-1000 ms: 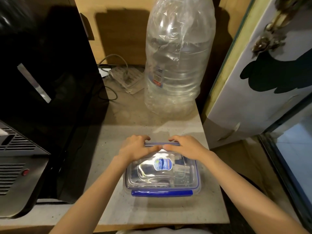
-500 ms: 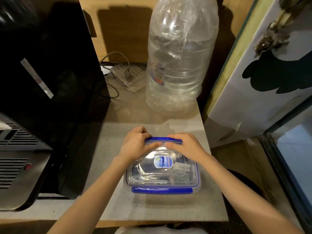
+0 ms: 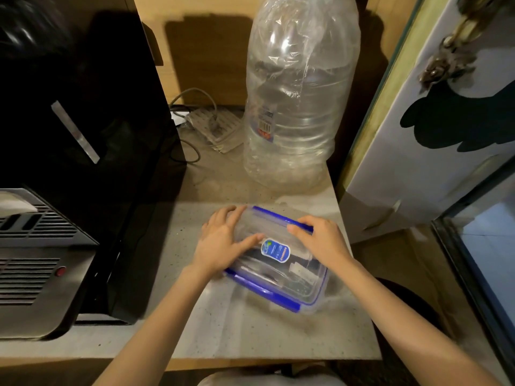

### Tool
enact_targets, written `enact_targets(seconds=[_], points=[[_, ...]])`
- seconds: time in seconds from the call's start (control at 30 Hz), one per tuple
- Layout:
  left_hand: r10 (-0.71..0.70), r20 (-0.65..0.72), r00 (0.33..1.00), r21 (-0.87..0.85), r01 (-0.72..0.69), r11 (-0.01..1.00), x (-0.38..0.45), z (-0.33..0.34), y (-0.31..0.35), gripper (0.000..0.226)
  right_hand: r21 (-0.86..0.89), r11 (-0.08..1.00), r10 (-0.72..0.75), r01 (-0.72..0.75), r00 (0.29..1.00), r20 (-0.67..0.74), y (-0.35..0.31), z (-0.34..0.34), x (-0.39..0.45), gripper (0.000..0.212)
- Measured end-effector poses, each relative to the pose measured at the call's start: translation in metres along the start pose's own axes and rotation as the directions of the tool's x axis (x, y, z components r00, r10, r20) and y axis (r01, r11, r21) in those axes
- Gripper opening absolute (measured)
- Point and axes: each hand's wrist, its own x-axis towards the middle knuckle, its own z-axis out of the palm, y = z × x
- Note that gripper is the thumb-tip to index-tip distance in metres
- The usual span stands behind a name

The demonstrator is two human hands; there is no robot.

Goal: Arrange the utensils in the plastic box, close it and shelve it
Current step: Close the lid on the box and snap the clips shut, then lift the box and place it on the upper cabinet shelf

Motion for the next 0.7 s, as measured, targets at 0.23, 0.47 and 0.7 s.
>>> enact_targets(seconds=[0.23,0.47,0.7], points=[[-0.106,0.224,0.969,-0.391,0.189,0.901,-0.043,0.000,-0.027,0.137,-0.080,0.987,0.130,-0.139,0.986,-0.104,0.013,0.000,-0.014,0.033],[0.117,0.352,0.929,-0.431,0.049,0.901,-0.055,0.016,-0.006,0.138,0.087,0.974,0.208,-0.207,0.978,0.002,0.012,0.003,-0.021,0.035],[0.130,0.184,0.974,-0.521,-0.016,0.853,-0.036,0.002,0.010,0.132,0.159,0.961,0.232,-0.228,0.973,-0.009,0.000,-0.010,-0.023,0.032]])
